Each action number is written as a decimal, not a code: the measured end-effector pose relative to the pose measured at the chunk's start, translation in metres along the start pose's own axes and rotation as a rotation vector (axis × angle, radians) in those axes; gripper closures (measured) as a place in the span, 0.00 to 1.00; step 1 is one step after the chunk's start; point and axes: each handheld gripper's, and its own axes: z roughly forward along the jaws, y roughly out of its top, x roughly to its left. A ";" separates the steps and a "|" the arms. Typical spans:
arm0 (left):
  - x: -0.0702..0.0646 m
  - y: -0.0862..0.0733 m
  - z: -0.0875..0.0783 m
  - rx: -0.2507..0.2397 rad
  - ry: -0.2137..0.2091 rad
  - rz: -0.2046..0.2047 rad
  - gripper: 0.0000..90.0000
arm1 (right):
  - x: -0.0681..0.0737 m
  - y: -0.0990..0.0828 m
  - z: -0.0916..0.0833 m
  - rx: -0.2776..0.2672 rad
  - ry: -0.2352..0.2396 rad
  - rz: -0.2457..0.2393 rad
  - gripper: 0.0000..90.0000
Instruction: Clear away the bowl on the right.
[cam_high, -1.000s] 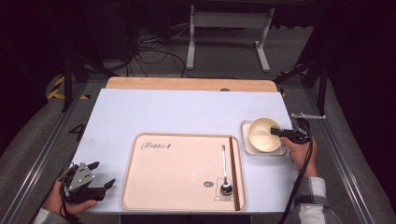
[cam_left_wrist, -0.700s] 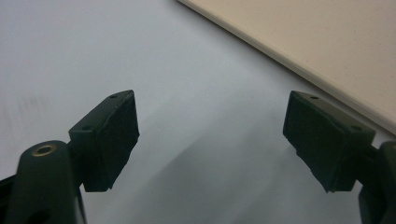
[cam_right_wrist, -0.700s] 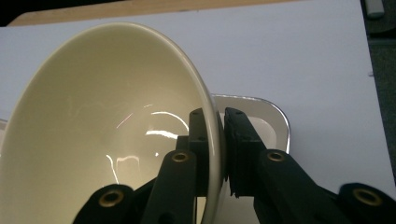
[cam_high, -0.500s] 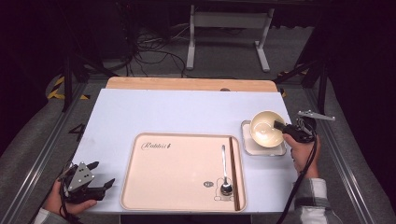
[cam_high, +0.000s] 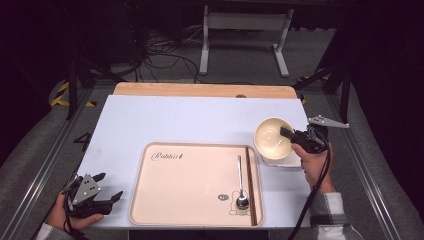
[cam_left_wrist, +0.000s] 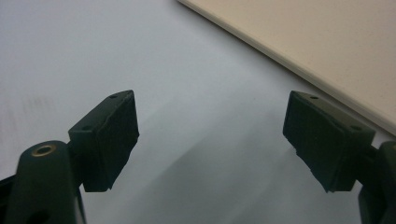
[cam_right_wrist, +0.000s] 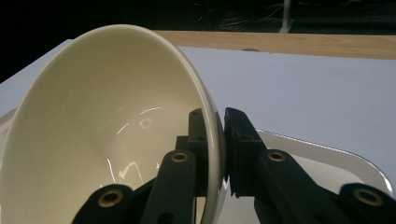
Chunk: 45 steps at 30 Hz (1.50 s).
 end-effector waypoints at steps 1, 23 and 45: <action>0.000 0.000 0.000 0.000 0.000 0.000 0.21 | 0.005 0.001 0.002 0.004 0.013 -0.008 0.91; 0.000 -0.004 -0.003 0.001 0.005 -0.011 0.21 | 0.089 -0.007 0.078 0.159 0.149 -0.161 0.90; -0.002 -0.017 -0.017 0.015 0.040 -0.046 0.21 | 0.104 -0.015 0.133 0.243 0.158 -0.145 0.92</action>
